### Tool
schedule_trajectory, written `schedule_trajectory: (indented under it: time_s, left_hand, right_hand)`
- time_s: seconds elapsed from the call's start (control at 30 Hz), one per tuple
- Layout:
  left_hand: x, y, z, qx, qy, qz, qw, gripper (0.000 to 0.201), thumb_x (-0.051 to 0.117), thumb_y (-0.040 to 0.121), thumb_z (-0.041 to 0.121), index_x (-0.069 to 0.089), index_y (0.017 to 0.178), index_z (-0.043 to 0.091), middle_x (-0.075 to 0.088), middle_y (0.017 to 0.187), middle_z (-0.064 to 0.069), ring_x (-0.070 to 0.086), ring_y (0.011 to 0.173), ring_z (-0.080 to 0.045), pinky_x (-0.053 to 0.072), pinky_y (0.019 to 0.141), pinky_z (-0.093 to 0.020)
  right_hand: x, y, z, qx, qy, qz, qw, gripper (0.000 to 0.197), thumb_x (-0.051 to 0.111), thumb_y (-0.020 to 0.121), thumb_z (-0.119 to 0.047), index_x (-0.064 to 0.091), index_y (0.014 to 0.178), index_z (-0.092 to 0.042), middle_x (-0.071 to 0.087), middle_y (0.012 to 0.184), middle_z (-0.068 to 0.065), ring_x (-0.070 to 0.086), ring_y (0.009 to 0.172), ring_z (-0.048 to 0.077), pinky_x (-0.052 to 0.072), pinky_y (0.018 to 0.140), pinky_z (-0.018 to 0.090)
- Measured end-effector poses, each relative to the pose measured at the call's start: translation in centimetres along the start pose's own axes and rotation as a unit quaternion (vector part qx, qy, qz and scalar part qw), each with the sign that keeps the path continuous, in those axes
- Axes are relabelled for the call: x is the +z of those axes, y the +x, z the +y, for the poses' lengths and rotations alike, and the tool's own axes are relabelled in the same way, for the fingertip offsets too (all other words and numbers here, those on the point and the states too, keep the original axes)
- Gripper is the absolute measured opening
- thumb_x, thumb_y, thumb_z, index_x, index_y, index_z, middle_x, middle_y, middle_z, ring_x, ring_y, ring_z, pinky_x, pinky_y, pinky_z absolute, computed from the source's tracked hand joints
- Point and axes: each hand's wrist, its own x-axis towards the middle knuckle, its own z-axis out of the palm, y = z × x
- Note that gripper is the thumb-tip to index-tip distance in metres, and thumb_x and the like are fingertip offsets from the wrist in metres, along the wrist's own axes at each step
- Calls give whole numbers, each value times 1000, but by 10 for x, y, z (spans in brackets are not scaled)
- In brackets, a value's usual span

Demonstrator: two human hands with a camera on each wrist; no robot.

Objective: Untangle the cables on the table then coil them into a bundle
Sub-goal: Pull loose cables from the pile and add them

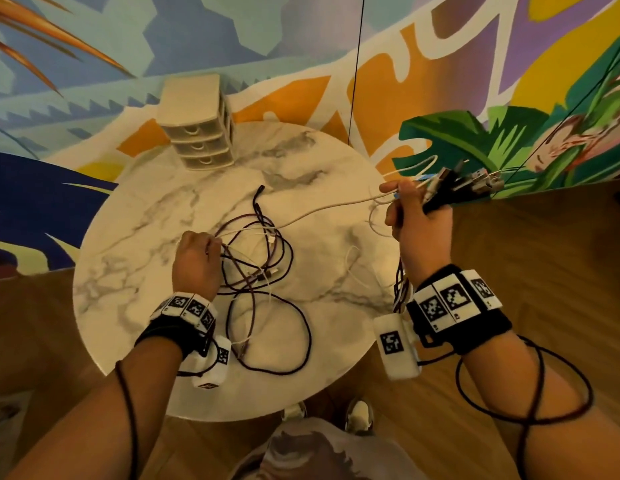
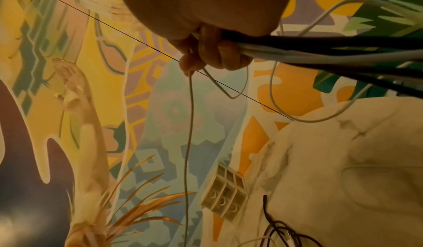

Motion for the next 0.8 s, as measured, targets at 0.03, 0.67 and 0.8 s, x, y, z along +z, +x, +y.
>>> schedule_trajectory:
  time_s: [0.03,0.67,0.8]
  left_hand:
    - [1,1,-3,-5,22,-29,999,26,44,99,20,60,92,1,53,100,-20,54,84,-35,38,73,-35]
    - [-1,-40,69,192,165,-271,928,18,48,93,31,61,91,18,62,90,-2,60,88,-24,45,68,-33]
    - [-1,-55,164,242,-35,-293,924,24,54,92,37,57,110,21,51,66,9,49,60,-3,36,57,-20]
  right_hand:
    - [-2,-1,0,0,3,0,1000,32,44,100,-24,67,80,-16,45,51,-1,36,47,11,29,45,17]
    - [-50,-12,-8,10,9,48,999,33,44,100,-23,66,78,-14,47,47,-7,35,43,8,27,43,20]
    - [-68,-18,-9,3,-26,34,999,34,44,100,-23,67,77,-14,47,46,-7,39,45,8,31,45,18]
